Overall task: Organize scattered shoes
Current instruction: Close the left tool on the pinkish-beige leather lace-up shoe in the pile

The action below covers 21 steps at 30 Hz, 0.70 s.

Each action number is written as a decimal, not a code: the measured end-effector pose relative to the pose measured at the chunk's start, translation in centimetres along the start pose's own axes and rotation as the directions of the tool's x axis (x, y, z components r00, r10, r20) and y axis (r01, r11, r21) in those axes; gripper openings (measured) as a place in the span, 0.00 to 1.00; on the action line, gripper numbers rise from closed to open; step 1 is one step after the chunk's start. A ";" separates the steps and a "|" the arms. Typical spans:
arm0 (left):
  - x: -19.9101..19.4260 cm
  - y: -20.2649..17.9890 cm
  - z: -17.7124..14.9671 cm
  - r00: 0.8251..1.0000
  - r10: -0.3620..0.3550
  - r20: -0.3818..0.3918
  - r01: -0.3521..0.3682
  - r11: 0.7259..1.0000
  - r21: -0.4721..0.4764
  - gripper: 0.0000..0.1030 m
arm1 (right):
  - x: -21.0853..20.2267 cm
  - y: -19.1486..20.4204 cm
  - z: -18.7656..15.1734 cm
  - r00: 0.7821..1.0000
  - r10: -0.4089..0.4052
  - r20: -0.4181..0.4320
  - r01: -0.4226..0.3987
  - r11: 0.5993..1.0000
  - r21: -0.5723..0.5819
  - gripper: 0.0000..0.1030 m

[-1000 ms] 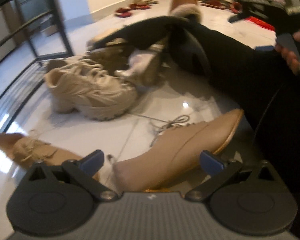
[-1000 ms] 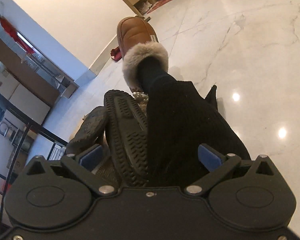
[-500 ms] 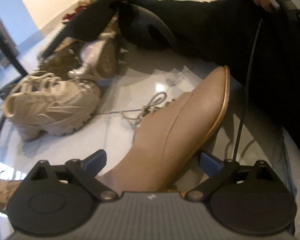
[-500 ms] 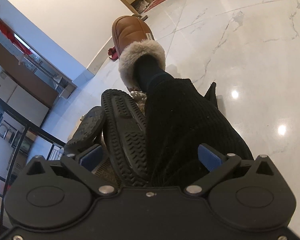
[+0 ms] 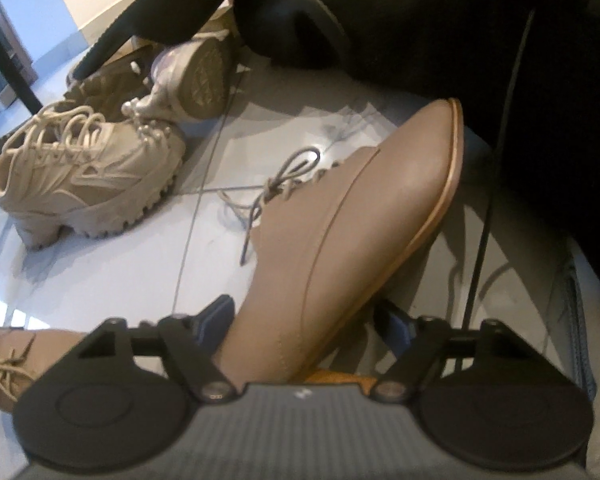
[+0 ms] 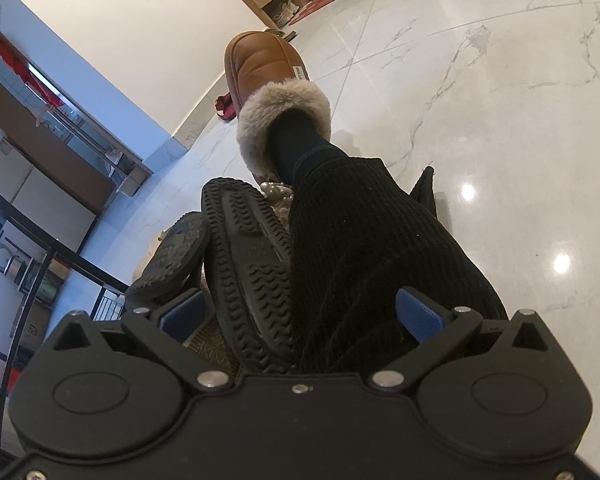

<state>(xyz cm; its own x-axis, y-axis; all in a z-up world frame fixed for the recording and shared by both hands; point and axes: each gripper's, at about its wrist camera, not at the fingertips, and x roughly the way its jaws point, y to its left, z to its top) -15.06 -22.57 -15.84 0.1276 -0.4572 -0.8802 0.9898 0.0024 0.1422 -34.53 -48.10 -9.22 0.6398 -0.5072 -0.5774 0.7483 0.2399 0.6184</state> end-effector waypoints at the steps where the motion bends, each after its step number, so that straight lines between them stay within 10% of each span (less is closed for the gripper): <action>1: -0.1 0.1 0.1 1.000 0.001 -0.009 -0.001 1.000 -0.004 0.63 | 0.0 -0.1 0.0 1.000 0.003 0.000 -0.003 1.000 0.004 1.00; 7: -1.4 1.5 0.1 0.999 0.017 -0.043 -0.026 0.976 -0.216 0.45 | -0.2 -0.9 0.2 0.999 0.035 0.003 -0.035 0.998 0.047 1.00; 21: -6.8 1.7 0.8 0.987 0.162 0.002 -0.130 0.800 -0.586 0.40 | -0.3 -2.3 0.5 0.996 0.089 0.016 -0.090 0.987 0.130 1.00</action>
<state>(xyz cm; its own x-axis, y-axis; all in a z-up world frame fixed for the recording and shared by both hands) -14.25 -20.13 -9.24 0.2862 -0.4523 -0.8447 0.8120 0.5825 -0.0368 -36.52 -48.87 -10.18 0.7007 -0.4975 -0.5114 0.6585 0.1751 0.7319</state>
